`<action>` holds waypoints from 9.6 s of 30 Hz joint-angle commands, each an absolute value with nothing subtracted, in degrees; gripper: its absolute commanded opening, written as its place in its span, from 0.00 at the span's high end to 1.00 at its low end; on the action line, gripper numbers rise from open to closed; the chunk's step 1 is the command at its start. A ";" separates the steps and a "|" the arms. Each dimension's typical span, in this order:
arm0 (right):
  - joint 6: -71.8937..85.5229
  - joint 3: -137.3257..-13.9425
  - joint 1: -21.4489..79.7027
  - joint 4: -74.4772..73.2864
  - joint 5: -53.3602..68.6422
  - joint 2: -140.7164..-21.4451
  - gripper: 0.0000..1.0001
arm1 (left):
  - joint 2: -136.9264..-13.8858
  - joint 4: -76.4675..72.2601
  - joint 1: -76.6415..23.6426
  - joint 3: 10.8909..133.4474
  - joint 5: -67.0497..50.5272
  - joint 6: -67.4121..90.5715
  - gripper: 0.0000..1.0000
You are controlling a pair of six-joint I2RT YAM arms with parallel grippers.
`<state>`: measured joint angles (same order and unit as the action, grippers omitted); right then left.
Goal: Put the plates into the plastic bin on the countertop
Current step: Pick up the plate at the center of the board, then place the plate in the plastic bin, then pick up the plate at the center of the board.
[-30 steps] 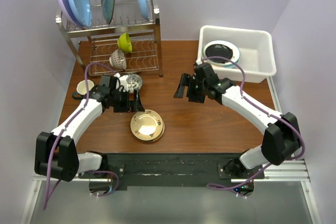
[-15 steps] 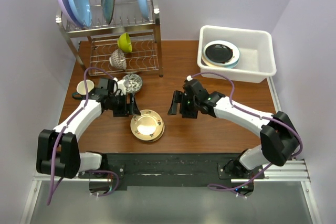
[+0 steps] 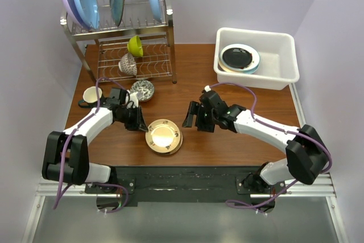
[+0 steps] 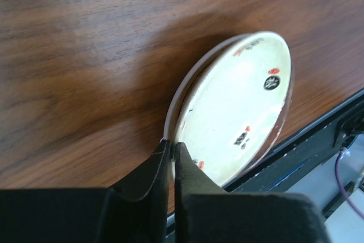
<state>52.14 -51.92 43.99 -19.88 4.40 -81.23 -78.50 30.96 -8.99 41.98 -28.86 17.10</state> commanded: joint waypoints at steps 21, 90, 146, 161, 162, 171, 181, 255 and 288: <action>58.44 -42.10 44.47 -9.23 7.03 -75.24 0.20 | -74.36 30.67 -8.53 45.61 -34.10 18.02 1.00; 64.77 -35.07 46.23 15.21 13.27 -78.31 1.00 | -71.80 24.96 -10.37 44.91 -49.13 18.02 0.00; 50.62 -69.60 11.61 -12.48 20.39 -83.49 1.00 | -69.26 29.97 -10.28 47.90 -40.43 15.03 0.00; 56.07 -74.18 -1.48 -4.66 27.68 -92.81 1.00 | -69.08 28.83 -10.28 46.41 -42.45 14.33 0.00; 56.42 -75.31 -1.93 -4.66 27.95 -93.51 1.00 | -69.08 28.74 -10.28 46.32 -42.45 14.41 0.00; 63.18 -78.57 -6.24 3.50 30.23 -102.38 1.00 | -69.08 28.48 -10.37 45.70 -42.54 14.41 0.00; 64.16 -83.49 -8.17 2.55 28.92 -108.72 1.00 | -69.69 28.56 -10.28 45.61 -42.28 14.06 0.00; 58.27 -100.81 -7.38 -22.32 22.33 -116.20 0.14 | -70.49 29.00 -10.28 44.38 -42.45 13.71 0.00; 49.66 -79.55 5.26 -23.39 24.08 -89.83 0.12 | -68.29 31.72 -10.37 42.72 -35.52 15.73 0.08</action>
